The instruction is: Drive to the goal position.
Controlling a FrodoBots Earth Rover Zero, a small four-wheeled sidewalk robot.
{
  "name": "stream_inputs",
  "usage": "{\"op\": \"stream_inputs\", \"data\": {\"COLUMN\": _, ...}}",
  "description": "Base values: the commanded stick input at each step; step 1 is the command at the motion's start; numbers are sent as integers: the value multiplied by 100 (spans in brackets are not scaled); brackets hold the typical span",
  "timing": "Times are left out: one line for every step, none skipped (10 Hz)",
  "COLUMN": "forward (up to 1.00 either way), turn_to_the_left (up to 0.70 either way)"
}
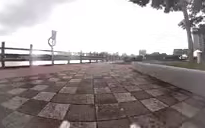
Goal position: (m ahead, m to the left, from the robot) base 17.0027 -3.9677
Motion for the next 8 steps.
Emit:
{"op": "stream_inputs", "data": {"forward": 70, "turn_to_the_left": 0}}
{"op": "stream_inputs", "data": {"forward": 70, "turn_to_the_left": 0}}
{"op": "stream_inputs", "data": {"forward": 70, "turn_to_the_left": 0}}
{"op": "stream_inputs", "data": {"forward": 70, "turn_to_the_left": 0}}
{"op": "stream_inputs", "data": {"forward": 70, "turn_to_the_left": 0}}
{"op": "stream_inputs", "data": {"forward": 70, "turn_to_the_left": 0}}
{"op": "stream_inputs", "data": {"forward": 70, "turn_to_the_left": 0}}
{"op": "stream_inputs", "data": {"forward": 70, "turn_to_the_left": 0}}
